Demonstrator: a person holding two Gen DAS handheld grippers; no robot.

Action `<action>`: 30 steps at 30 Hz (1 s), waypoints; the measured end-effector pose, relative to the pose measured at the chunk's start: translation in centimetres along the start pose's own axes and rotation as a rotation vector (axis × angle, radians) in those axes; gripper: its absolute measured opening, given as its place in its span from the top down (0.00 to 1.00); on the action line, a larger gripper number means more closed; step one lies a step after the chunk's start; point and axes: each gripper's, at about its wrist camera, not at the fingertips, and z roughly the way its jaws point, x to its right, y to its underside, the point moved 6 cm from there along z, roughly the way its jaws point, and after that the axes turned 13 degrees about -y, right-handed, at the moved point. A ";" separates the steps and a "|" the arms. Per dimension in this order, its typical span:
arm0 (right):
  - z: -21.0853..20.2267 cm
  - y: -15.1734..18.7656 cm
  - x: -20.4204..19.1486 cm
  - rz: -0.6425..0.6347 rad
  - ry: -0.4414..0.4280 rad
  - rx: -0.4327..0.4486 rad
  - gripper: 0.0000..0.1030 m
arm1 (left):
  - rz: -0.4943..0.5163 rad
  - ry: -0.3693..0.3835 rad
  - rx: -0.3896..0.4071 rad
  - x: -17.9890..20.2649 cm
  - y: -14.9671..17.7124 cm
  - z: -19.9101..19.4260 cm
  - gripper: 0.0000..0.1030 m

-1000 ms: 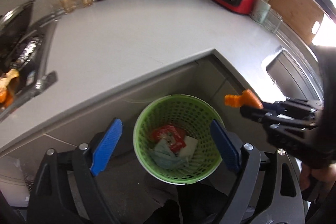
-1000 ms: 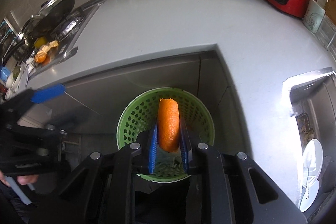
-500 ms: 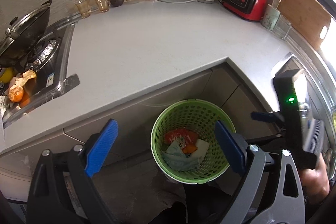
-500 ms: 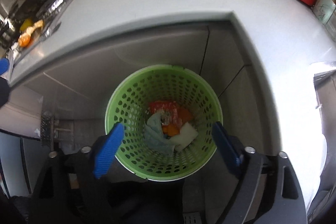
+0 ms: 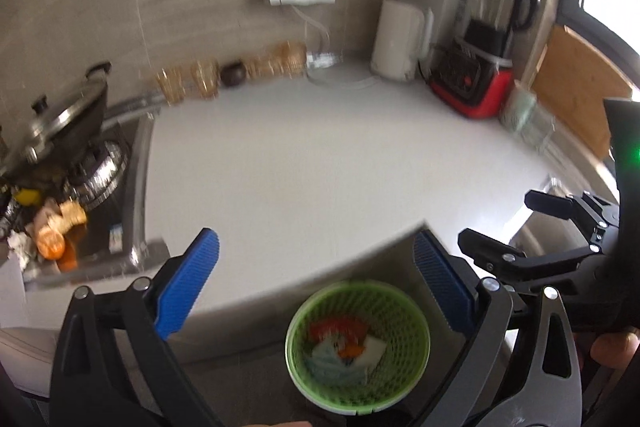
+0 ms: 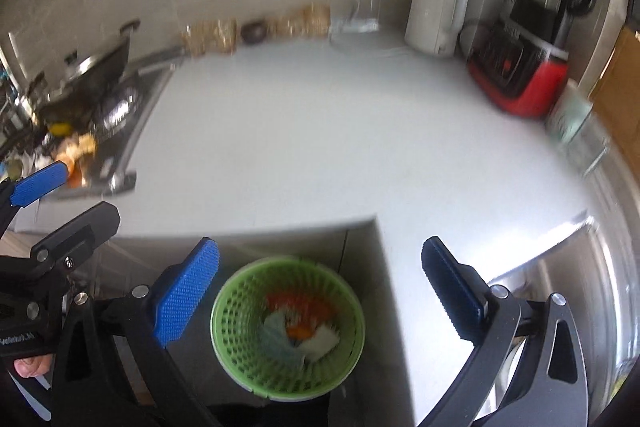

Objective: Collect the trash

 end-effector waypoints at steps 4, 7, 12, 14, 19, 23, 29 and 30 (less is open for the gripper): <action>-1.1 -3.6 0.9 -0.012 -0.006 0.049 0.02 | -0.045 -0.035 0.047 -0.7 -3.5 -0.3 0.08; -1.3 -5.4 1.6 -0.025 -0.007 0.064 0.02 | -0.074 -0.052 0.057 -0.9 -5.1 -0.1 0.08; -0.3 -7.5 2.5 -0.056 -0.019 0.058 0.02 | -0.123 -0.079 0.050 -1.3 -7.3 1.4 0.08; 0.4 -8.5 2.8 -0.070 -0.027 0.054 0.02 | -0.140 -0.088 0.046 -1.4 -7.9 2.0 0.08; 1.8 -11.0 3.6 -0.093 -0.047 0.053 0.02 | -0.166 -0.118 0.042 -1.5 -9.7 3.8 0.08; 2.7 -13.1 4.5 -0.100 -0.072 0.066 0.02 | -0.198 -0.134 0.042 -1.6 -11.4 5.3 0.08; 4.2 -15.6 5.7 -0.106 -0.100 0.070 0.02 | -0.221 -0.174 0.050 -1.5 -13.4 6.8 0.08; 4.5 -15.9 5.9 -0.109 -0.101 0.069 0.02 | -0.225 -0.178 0.051 -1.5 -13.6 7.0 0.08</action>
